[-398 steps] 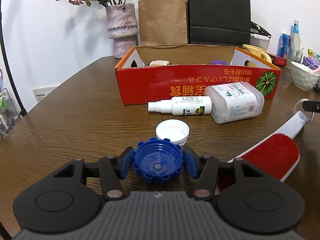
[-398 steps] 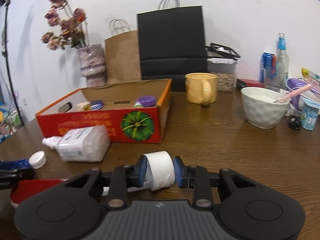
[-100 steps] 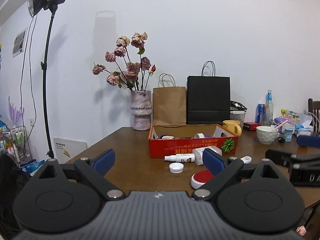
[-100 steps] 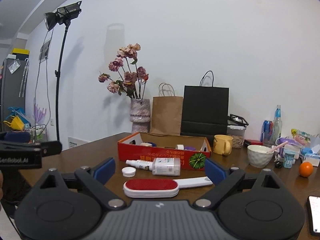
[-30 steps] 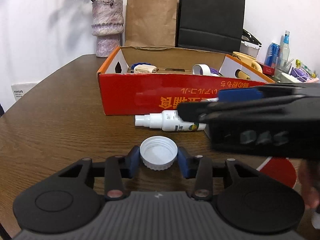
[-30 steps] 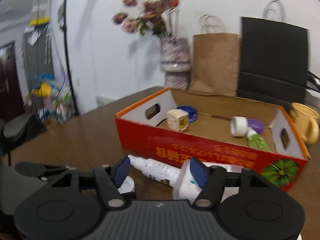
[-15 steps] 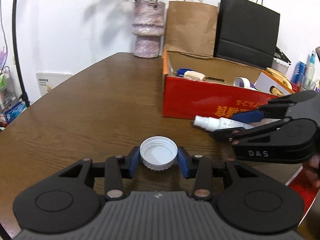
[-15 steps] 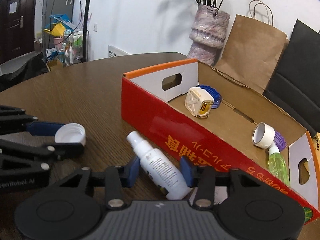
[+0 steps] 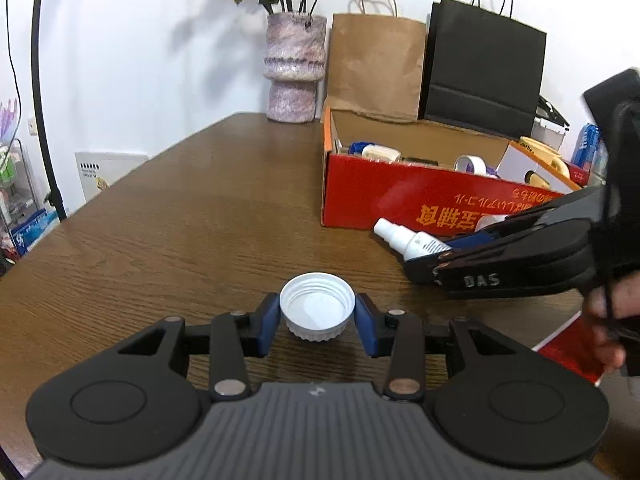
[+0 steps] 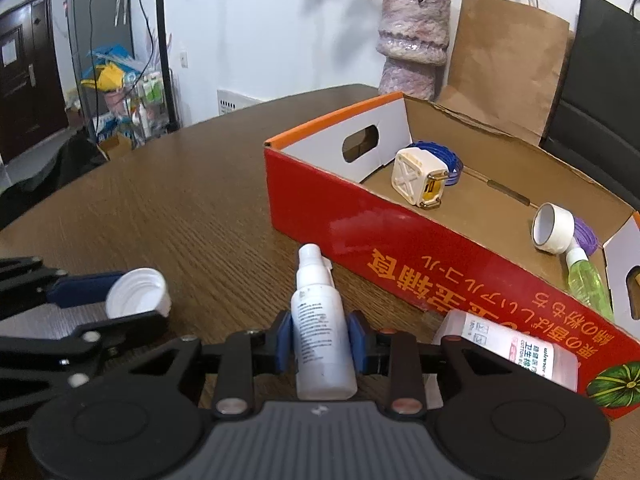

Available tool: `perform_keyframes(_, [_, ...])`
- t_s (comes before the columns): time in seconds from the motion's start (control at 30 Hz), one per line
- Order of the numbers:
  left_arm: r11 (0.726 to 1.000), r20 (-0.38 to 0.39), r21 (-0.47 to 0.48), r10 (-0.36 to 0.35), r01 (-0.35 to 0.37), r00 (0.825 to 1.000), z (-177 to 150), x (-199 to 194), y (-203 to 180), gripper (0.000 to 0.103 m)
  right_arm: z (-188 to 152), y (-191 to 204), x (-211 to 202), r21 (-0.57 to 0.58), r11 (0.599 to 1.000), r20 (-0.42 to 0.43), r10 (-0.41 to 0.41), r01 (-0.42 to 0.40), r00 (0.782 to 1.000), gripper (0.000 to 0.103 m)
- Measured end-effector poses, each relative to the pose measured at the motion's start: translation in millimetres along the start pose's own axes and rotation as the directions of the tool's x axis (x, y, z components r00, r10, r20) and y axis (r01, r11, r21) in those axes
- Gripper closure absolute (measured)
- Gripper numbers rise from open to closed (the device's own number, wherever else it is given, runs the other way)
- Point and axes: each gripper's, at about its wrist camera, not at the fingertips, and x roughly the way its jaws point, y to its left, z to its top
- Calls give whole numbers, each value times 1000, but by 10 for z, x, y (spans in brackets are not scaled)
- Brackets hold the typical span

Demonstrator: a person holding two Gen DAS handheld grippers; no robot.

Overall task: Organize rigid objects
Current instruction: 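Grasp the white spray bottle with the right tool while the left tool grasps the white cap, then carry the white cap and spray bottle over the cardboard box with both tools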

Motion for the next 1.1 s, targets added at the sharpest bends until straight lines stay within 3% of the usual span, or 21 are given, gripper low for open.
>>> perform_keyframes(0.17, [1000,35,2,7,-7,999,15,-192,-18,62,-35,69,-123,-1,999,46,-42,42,998,75])
perform_keyframes(0.33, [1000,74,13,7,-8,997,60,-388,-77,62,-83,93,-599,19,996,155,-92,90,984,75])
perform_keyframes(0.57, [999,157,48,-30,22,987,170,-664,-308,62,-350,-148,-1337,153,971,279,-220,183,935,75])
perform_keyframes(0.9, [991,242,113,-94,68,966,223,-982,-706,62,-859,-391,-1885,305,923,338,-336,235,879,76])
perform_keyframes(1.1, [988,267,134,-106,72,958,148,-1182,-808,62,-1071,-279,-2174,328,907,386,-384,264,839,76])
